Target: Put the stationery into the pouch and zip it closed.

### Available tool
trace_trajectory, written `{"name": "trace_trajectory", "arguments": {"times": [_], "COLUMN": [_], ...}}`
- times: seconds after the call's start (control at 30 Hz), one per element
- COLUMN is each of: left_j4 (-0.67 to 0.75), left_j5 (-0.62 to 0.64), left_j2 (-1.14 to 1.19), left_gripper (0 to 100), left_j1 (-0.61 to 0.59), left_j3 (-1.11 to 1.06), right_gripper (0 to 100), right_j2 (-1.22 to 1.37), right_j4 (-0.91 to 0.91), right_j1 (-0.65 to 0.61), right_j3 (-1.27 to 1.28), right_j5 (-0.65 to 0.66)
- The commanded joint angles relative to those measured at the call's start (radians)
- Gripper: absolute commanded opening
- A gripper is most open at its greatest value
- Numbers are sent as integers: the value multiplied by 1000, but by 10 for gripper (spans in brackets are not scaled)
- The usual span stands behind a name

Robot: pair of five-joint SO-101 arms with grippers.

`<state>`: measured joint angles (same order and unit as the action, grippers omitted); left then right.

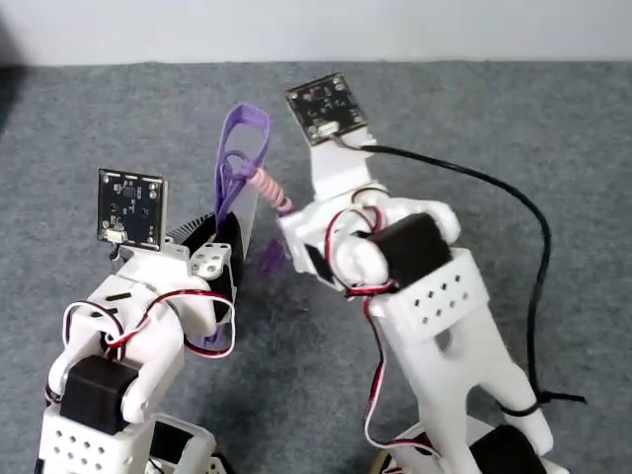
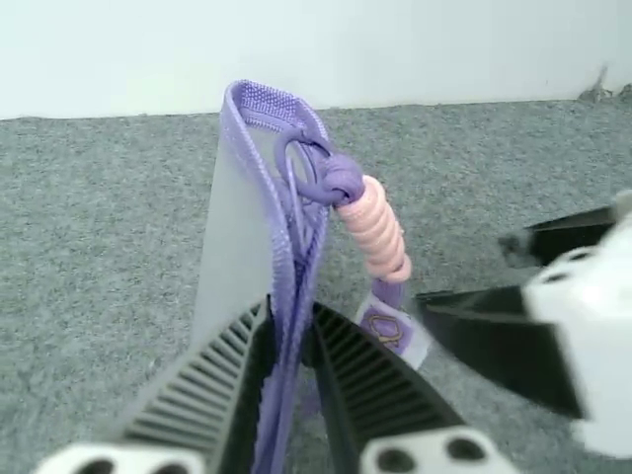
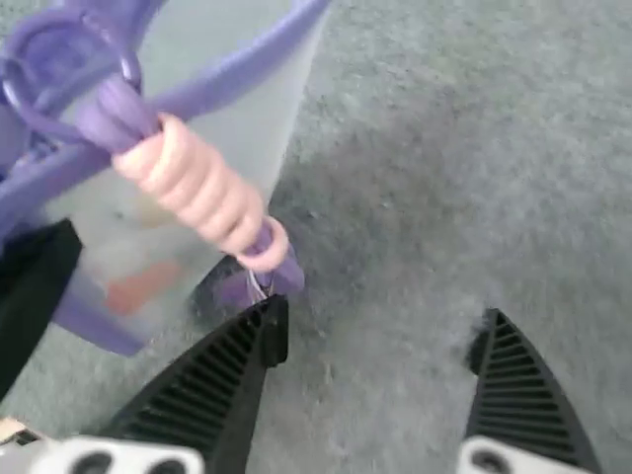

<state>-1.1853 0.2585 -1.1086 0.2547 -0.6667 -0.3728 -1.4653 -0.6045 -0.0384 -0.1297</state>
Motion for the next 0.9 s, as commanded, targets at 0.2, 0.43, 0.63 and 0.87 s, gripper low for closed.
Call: {"name": "trace_trajectory", "arguments": {"times": [0.2, 0.43, 0.63, 0.87], "left_j4": [-8, -8, -8, -8], "left_j5": [9, 9, 9, 9], "left_j2": [5, 5, 5, 5], "left_gripper": [9, 9, 9, 9], "left_j1": [-6, -6, -6, -6], "left_j3": [44, 44, 42, 42], "right_gripper": [292, 292, 292, 292], "right_j2": [-36, -140, -200, -156], "right_j4": [225, 180, 186, 306], "right_j1": [-94, -143, -142, -142], "right_j3": [100, 98, 94, 120], "right_j5": [-8, 84, 183, 215]}}
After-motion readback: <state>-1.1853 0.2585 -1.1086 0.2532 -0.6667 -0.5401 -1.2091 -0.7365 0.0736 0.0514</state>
